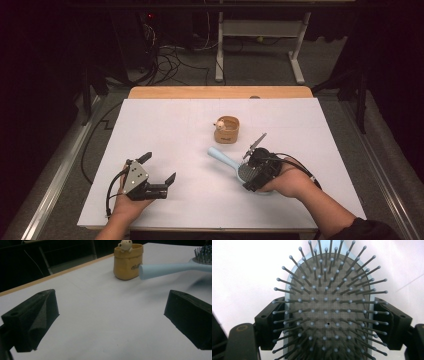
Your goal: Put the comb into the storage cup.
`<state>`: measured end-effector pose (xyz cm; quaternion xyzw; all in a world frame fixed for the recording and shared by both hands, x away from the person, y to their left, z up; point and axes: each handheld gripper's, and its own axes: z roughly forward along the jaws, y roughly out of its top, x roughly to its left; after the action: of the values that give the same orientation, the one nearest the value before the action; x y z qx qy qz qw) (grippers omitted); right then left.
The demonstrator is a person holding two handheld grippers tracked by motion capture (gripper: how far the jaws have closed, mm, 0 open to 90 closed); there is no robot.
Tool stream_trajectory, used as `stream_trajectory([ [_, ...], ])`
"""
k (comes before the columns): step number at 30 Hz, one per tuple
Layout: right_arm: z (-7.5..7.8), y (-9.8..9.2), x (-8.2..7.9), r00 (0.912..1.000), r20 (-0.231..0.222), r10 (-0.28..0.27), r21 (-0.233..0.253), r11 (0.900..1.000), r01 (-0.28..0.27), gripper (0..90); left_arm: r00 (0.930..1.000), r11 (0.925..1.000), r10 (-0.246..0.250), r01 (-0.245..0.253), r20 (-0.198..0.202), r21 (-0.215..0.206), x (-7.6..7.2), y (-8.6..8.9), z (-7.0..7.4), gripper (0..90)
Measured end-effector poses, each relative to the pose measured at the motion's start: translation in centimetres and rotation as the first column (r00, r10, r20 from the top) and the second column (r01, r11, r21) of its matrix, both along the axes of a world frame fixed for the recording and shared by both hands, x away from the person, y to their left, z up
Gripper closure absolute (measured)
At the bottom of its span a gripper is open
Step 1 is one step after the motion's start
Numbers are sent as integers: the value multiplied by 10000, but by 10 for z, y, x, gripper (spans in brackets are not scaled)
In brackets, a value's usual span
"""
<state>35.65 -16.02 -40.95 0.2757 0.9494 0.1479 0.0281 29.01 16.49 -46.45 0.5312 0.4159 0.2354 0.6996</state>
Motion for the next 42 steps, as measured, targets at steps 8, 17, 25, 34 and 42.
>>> stream_trajectory([
  [8,15,7,1,9998,168,129,224,9997,-132,206,9931,9955,762,-808,887,491,15,-3,13,13],
  [17,18,17,2,9994,146,298,226,9993,-302,206,9907,9851,679,-853,1183,1492,17,-29,-7,15],
  [25,16,21,0,9985,259,480,227,9986,-486,207,9827,9653,389,-838,1811,2475,8,-39,-20,11],
  [34,14,26,-2,9976,198,662,303,9973,-668,207,9737,9283,12,-857,2276,3617,1,-50,-31,11],
  [42,14,32,-4,9965,179,817,391,9958,-824,207,9696,9036,-87,-971,2446,4172,-1,-54,-38,12],
])
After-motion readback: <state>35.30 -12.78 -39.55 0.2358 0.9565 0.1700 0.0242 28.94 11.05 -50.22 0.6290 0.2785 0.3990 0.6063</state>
